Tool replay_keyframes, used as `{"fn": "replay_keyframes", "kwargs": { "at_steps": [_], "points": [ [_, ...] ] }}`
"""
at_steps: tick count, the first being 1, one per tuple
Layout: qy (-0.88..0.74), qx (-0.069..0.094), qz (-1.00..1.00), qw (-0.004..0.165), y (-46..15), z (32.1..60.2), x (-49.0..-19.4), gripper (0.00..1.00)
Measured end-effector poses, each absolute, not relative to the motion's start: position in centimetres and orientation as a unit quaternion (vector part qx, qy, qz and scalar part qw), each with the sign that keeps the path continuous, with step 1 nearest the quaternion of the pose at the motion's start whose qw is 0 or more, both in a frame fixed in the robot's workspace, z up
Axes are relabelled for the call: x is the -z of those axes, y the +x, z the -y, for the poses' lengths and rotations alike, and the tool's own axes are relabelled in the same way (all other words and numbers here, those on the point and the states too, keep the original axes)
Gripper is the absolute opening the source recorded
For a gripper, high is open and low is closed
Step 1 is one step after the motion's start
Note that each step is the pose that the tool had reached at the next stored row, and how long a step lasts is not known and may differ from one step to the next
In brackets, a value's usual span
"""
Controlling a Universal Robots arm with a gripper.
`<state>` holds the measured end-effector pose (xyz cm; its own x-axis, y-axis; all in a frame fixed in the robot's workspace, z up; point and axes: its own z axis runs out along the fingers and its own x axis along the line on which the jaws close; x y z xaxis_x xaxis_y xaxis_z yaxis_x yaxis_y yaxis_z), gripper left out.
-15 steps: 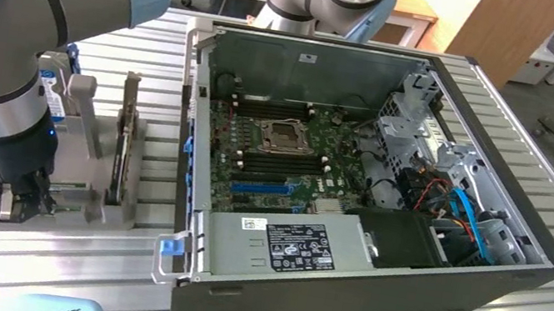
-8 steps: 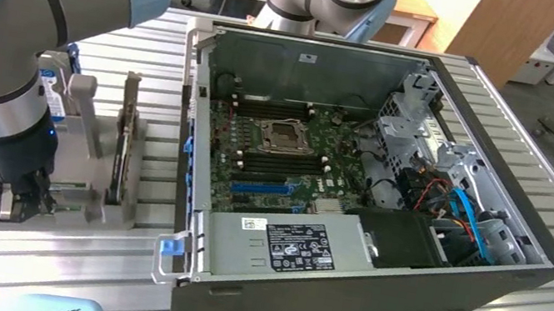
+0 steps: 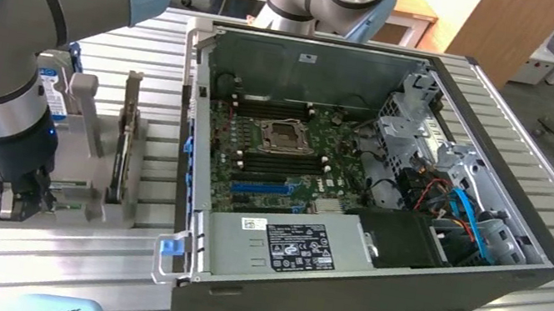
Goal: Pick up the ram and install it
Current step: 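Pick up the ram and move it above insertion slot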
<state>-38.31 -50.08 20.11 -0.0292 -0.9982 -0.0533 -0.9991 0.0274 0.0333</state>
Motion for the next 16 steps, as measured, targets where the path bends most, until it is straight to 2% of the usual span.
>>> {"fn": "replay_keyframes", "kwargs": {
  "at_steps": [16],
  "points": [
    [-0.708, -0.03, -0.706, 0.007, -38.31, 50.08, -20.24, 0.12]
  ]
}}
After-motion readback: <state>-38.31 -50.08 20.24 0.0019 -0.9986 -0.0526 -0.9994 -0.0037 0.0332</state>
